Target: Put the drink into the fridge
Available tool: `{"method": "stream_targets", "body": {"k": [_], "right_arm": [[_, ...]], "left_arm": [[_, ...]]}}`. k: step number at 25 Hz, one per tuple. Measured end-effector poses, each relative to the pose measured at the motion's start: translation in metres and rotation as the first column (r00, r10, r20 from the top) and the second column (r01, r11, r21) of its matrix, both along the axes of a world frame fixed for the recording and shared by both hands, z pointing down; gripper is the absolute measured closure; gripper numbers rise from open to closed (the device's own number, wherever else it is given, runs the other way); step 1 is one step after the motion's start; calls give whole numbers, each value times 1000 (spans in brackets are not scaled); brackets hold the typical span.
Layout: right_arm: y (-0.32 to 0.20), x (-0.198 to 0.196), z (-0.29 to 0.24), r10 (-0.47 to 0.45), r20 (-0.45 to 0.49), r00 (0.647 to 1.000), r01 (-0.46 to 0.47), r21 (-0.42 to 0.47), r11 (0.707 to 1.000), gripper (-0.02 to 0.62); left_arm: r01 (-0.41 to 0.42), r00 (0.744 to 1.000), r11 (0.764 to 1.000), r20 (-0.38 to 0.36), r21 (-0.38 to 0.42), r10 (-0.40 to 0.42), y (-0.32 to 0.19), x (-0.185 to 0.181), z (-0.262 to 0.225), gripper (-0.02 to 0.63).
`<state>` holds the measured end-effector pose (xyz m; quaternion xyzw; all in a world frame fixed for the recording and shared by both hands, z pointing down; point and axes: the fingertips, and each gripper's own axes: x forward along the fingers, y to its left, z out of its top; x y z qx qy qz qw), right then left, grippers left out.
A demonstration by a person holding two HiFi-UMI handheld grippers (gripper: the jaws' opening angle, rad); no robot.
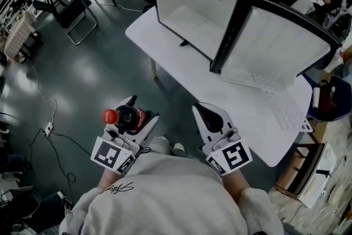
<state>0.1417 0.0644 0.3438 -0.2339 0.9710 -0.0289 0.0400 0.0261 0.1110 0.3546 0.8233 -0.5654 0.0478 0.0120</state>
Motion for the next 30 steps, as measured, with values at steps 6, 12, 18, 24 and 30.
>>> {"method": "stream_targets", "body": {"k": [6,12,18,24,30], "right_arm": [[-2,3,1,3,-1,1000,-3,0,1000,583],[-8,4,0,25,-4,1000,-25,5,1000,583],[-20,-3,-3,42,-3,999,-42,12,999,583],[-32,-17,-2,53,-3,999,-53,14,998,583],[-46,-34,-3,60,0,998,-60,17,998,583]], "left_arm": [[-9,1000,1000,6,-6,9,-4,5,3,285],[-37,999,999,4,-7,37,-12,6,4,285],[-54,999,999,3,2,54,-28,-1,2,285],[-68,998,998,0,3,68,-42,-13,2,285],[-79,997,997,0,6,79,-58,-28,3,285]]}}
